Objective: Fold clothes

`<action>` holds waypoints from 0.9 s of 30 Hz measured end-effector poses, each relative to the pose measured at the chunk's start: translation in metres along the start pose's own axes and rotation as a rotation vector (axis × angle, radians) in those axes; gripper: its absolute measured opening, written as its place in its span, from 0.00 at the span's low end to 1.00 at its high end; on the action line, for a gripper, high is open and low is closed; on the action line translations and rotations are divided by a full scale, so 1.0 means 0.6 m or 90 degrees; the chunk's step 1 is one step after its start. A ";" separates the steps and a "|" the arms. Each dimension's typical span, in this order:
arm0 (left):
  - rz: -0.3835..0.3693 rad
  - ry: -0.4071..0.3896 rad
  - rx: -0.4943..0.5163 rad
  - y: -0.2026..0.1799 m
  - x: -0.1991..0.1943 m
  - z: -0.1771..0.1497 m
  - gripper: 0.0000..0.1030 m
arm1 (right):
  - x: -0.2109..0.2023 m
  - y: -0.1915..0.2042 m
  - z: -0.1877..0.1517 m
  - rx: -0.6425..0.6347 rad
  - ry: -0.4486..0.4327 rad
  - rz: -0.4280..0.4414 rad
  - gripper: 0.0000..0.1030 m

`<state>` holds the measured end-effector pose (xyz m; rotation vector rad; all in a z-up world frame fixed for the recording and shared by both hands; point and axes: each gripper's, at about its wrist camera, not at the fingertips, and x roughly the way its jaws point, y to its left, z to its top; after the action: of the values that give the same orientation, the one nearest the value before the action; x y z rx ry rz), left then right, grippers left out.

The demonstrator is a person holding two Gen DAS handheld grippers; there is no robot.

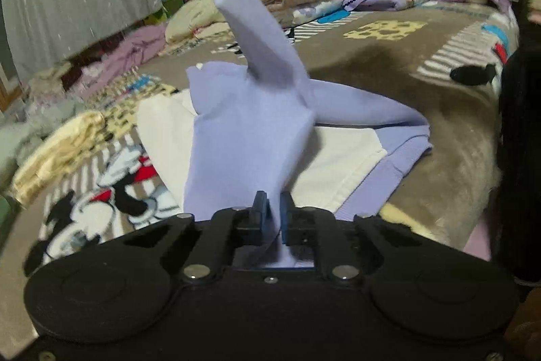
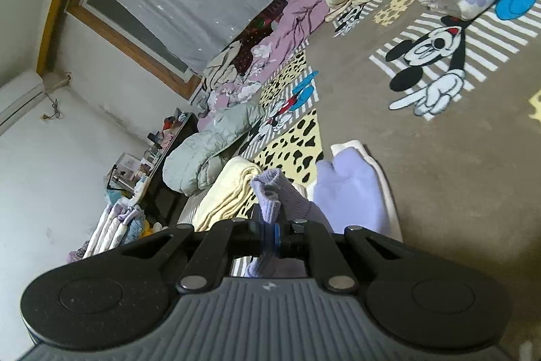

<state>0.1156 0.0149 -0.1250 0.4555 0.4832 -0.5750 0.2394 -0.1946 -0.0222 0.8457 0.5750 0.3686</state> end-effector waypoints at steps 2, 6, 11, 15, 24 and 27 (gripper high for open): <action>-0.024 -0.004 -0.047 0.019 -0.005 -0.001 0.04 | 0.017 0.008 0.005 0.001 0.005 -0.002 0.07; -0.072 -0.016 -0.159 0.061 -0.011 -0.007 0.03 | 0.056 0.028 0.021 -0.012 0.013 -0.008 0.07; -0.100 -0.014 -0.253 0.094 -0.008 -0.018 0.02 | 0.126 0.056 0.034 -0.049 0.043 -0.023 0.07; -0.123 -0.020 -0.319 0.118 -0.009 -0.027 0.02 | 0.184 0.066 0.032 -0.077 0.070 -0.048 0.07; -0.128 -0.016 -0.441 0.163 -0.004 -0.045 0.02 | 0.309 0.063 0.012 -0.127 0.130 -0.136 0.14; -0.130 -0.017 -0.465 0.170 -0.004 -0.049 0.03 | 0.316 0.056 0.020 -0.134 0.122 -0.119 0.45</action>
<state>0.1669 0.1081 -0.1196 -0.3011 0.6771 -0.5565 0.3938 -0.0824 -0.0515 0.5523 0.7725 0.3348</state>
